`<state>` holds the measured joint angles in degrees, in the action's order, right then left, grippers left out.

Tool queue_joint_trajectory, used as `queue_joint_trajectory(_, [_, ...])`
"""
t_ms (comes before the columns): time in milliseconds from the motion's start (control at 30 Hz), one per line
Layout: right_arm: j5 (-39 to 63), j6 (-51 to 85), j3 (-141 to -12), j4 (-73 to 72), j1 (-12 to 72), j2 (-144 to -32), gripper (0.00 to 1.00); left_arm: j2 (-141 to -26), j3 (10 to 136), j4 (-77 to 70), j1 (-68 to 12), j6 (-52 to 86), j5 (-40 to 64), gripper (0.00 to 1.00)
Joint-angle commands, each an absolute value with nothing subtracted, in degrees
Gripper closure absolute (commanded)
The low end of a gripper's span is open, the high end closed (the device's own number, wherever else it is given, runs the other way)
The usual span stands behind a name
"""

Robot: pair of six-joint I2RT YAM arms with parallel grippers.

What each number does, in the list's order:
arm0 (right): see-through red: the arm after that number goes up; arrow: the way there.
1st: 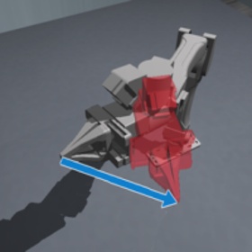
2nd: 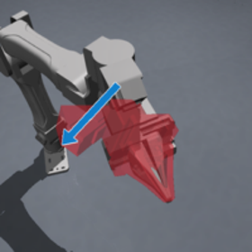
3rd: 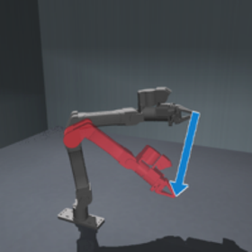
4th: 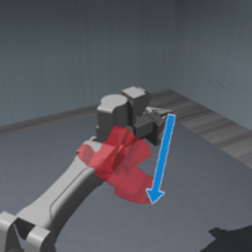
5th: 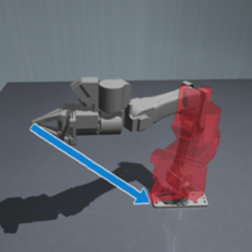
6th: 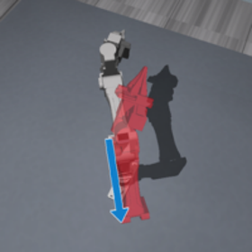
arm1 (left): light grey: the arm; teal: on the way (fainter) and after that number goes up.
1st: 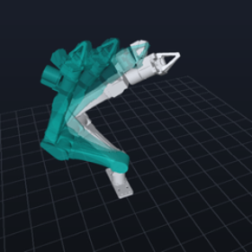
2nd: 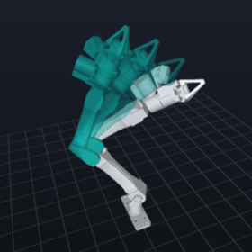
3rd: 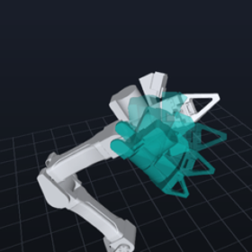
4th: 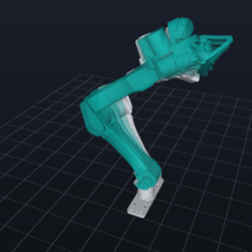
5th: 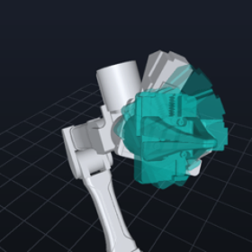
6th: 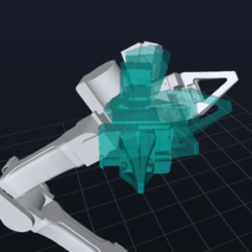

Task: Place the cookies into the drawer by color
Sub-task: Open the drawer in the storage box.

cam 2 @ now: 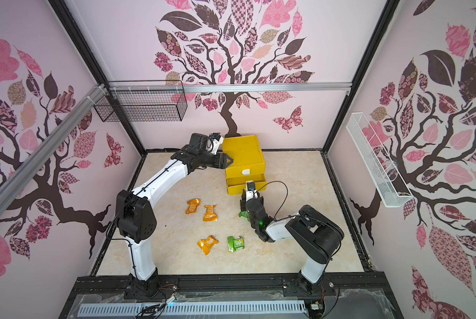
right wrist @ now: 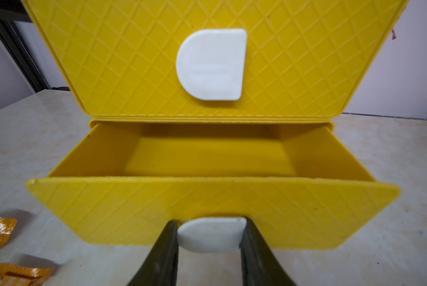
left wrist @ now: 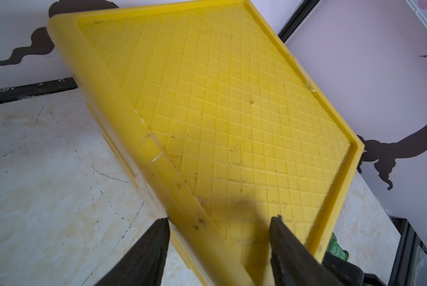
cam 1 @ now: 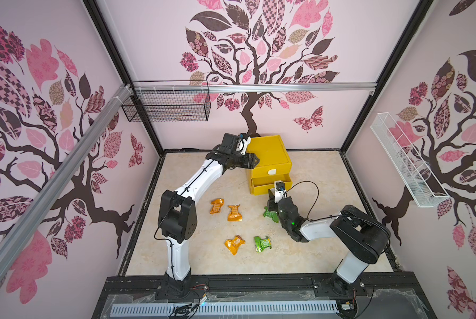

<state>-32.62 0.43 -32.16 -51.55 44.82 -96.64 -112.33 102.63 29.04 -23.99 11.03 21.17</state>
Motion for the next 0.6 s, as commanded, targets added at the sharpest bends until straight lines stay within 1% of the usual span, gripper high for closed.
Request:
queue_joint_trajectory(0, [-33.96,1.86,-31.16,-50.82,47.19,-93.38,0.72,-113.82,101.2,35.15,-24.52,10.33,20.83,0.32])
queue_joint_trajectory(300, [-37.22,5.26,-26.5,-46.86,51.12,-88.3,0.72,-113.38,100.89,34.89,-24.52,10.29,20.83,0.32])
queue_joint_trajectory(567, [-39.26,7.16,-24.1,-45.38,53.44,-87.05,0.71,-113.15,100.72,34.76,-24.63,10.43,20.83,0.32])
